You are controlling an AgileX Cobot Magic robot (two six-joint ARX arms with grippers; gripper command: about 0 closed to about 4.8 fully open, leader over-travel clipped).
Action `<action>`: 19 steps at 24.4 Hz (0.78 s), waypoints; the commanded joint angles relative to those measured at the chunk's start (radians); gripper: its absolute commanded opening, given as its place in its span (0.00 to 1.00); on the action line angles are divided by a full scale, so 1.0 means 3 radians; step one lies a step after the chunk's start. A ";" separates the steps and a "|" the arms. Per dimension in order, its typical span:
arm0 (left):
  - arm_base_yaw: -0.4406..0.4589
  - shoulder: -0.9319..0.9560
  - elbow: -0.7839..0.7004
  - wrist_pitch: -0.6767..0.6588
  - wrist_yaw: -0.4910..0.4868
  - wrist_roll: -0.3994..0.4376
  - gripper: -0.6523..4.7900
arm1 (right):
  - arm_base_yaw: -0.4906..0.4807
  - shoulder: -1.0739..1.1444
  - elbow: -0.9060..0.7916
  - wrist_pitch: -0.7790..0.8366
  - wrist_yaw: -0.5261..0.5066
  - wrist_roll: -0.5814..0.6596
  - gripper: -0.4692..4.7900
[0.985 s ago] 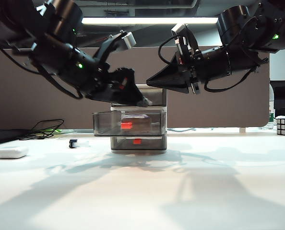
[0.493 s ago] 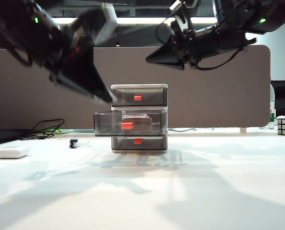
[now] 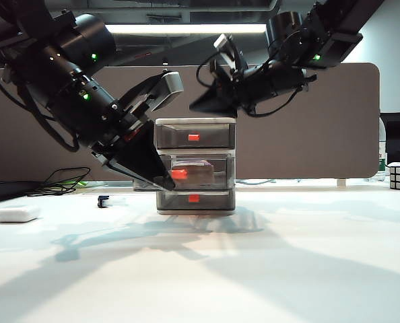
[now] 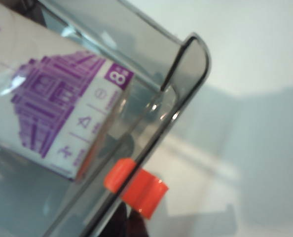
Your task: Open the second layer of the drawer on the table, pick up a pack of napkins on the table and put it in, and finally close the drawer.
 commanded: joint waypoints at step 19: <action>-0.0005 0.0562 0.0017 0.1947 -0.0961 -0.0141 0.11 | 0.0009 0.0234 0.0018 -0.0679 0.0280 -0.0370 0.08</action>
